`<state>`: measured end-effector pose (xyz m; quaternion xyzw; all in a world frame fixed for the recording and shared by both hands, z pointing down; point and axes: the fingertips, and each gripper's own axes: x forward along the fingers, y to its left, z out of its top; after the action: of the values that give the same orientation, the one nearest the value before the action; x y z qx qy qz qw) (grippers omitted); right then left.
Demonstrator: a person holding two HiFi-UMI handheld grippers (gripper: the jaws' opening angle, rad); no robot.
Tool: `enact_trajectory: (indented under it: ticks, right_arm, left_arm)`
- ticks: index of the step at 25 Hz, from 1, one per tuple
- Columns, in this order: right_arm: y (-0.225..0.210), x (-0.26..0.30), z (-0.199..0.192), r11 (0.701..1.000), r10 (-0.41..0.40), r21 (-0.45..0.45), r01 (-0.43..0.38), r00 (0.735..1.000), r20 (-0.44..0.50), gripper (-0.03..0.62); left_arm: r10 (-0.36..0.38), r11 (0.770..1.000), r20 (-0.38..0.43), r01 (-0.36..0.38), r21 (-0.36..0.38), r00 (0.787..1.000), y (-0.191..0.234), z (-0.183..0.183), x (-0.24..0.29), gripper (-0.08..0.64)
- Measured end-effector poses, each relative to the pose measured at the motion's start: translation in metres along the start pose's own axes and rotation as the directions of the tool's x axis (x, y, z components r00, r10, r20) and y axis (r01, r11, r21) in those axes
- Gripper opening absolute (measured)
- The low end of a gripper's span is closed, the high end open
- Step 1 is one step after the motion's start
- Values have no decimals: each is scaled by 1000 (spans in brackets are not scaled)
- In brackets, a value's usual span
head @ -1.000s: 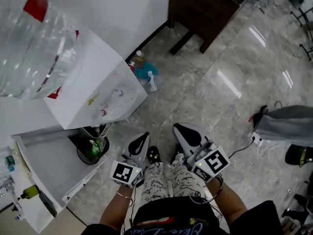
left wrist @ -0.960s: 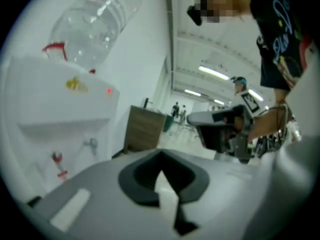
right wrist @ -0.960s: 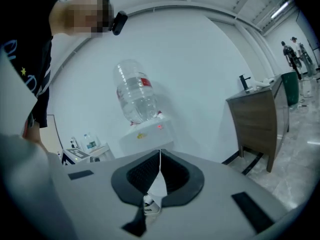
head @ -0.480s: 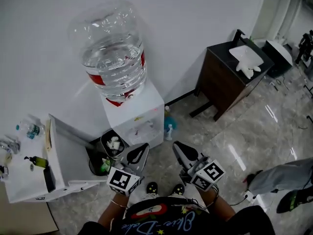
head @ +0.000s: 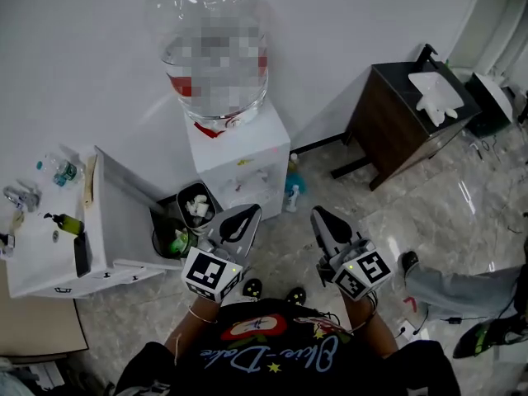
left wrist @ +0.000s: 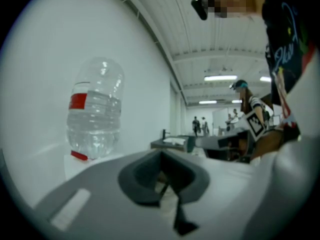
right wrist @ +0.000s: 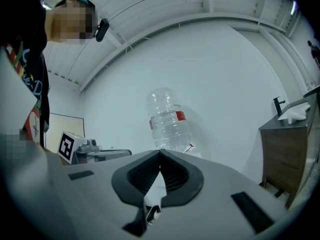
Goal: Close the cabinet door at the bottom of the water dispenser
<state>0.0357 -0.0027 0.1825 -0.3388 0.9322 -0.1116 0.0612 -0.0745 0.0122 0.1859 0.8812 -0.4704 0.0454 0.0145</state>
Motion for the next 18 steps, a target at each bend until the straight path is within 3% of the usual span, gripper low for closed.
enact_trajectory:
  ticks: [18]
  right_arm:
    - [12, -15, -4, 999, 15, 46, -15, 1000, 1, 15]
  left_arm:
    - [-32, 998, -65, 28, -61, 997, -16, -20, -5, -3]
